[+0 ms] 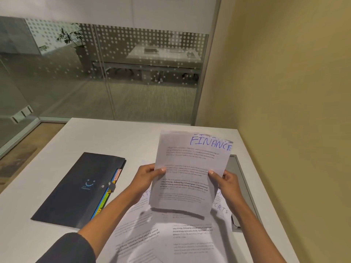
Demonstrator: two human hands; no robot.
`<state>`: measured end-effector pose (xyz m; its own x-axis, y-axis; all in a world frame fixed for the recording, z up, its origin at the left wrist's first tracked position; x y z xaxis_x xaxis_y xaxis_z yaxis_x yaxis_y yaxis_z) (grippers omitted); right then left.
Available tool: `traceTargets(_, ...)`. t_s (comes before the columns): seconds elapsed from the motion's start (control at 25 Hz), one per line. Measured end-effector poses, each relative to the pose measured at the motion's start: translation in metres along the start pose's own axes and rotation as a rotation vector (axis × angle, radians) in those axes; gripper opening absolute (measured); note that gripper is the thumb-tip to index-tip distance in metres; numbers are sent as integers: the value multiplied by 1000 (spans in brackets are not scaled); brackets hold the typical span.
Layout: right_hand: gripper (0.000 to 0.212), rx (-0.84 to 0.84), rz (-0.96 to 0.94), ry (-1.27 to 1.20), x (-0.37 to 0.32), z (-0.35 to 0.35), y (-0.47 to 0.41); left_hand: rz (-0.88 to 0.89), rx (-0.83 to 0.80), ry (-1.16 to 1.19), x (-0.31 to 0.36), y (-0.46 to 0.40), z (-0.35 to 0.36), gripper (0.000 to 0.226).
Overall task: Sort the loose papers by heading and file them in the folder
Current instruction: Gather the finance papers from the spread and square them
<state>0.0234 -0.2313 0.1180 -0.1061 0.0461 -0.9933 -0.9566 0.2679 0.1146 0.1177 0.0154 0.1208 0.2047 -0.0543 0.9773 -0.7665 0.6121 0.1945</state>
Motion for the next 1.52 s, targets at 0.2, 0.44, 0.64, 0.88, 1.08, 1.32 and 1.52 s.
traceTargets(0.2,9,26,12,68,26,15,12,20,107,-11,-16,5,4,12)
traceTargets(0.44,10,-15,42,61,40,15,19,-7,111,6,-32,11,8,12)
traceTargets(0.64,18,-27,27,56,37,13,20,-9,115,36,-37,9,11,14)
traceTargets(0.88,21,-6,7,55,38,11,17,-4,109,-52,-42,9,16,12)
traceTargets(1.08,15,61,-15,7,46,10,24,-4,105,-38,-48,16,24,14)
traceTargets(1.32,23,86,61,43,77,12,34,-38,128,-26,-72,25,27,13)
traceTargets(1.52,12,58,155,178,108,17,39,-71,167,-56,-77,24,26,12)
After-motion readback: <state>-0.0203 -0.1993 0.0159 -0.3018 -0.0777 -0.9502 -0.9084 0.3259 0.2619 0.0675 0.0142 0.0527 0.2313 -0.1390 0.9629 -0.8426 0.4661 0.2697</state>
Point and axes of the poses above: each hand's wrist, its own y-axis away from the middle knuckle, its own z-axis out of the palm, x = y × z, the point moved 5 cm from there along -y, towards the middle knuckle, and after that the axes turned 11 degrees about -x, right-handed, at the moved point
